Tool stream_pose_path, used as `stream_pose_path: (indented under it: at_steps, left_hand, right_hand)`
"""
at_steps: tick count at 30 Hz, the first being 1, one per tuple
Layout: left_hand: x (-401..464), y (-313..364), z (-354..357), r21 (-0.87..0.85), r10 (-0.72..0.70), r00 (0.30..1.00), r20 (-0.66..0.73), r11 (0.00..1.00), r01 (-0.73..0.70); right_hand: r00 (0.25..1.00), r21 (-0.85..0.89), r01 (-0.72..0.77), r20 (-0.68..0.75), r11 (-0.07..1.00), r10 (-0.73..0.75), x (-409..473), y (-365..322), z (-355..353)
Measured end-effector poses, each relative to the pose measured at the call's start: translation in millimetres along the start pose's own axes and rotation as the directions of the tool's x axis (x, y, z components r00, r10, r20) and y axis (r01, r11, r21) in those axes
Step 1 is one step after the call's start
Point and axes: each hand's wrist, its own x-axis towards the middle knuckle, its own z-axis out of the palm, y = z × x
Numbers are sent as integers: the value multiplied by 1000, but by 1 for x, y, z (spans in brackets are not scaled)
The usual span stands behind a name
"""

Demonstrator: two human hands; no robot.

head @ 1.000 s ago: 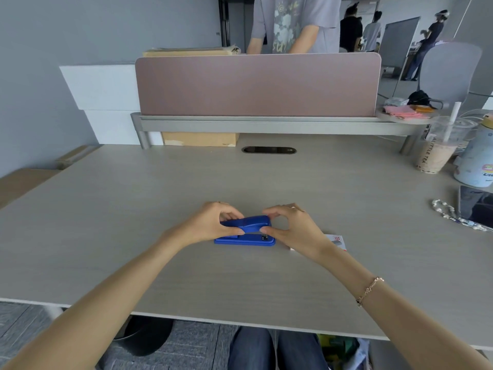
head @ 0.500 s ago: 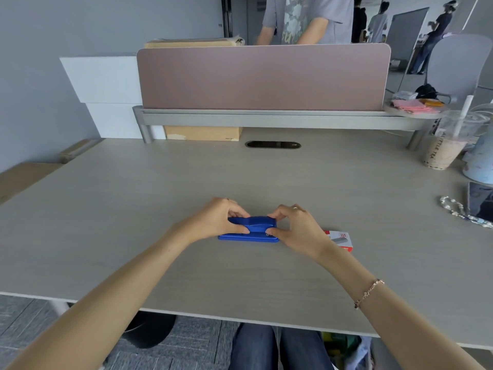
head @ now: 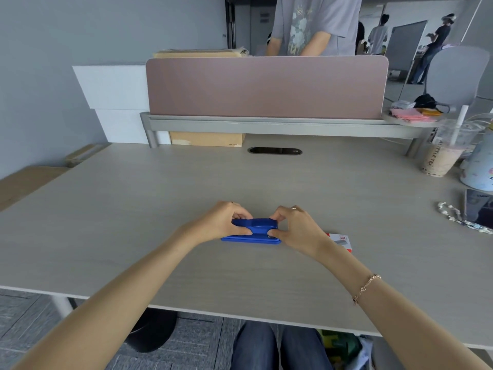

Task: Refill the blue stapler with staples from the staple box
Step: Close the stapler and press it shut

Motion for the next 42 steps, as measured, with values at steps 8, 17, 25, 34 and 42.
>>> stream_pose_path:
  at_steps: [8,17,25,34,42]
  left_hand:
    - [-5,3,-2,-45,8,1000,-29,999,-9]
    - [-13,-16,-8,-13,-44,999,-9,999,44]
    - [-17,-19,-6,-75,-64,997,-30,995,62]
    - [-13,-18,-9,-46,-62,998,-5,997,62]
    - [13,-3,-17,-19,-16,1000,-10,1000,16]
  right_hand:
    - [1000,46,19,-21,999,-18,-3,-5,-4]
    - [995,107,-86,60,991,80,-8,6,8]
    - [992,88,-94,91,992,86,-8,4,7]
    - [993,100,-70,104,992,60,-7,3,3]
    - [994,114,-61,96,992,50,10,20,-18]
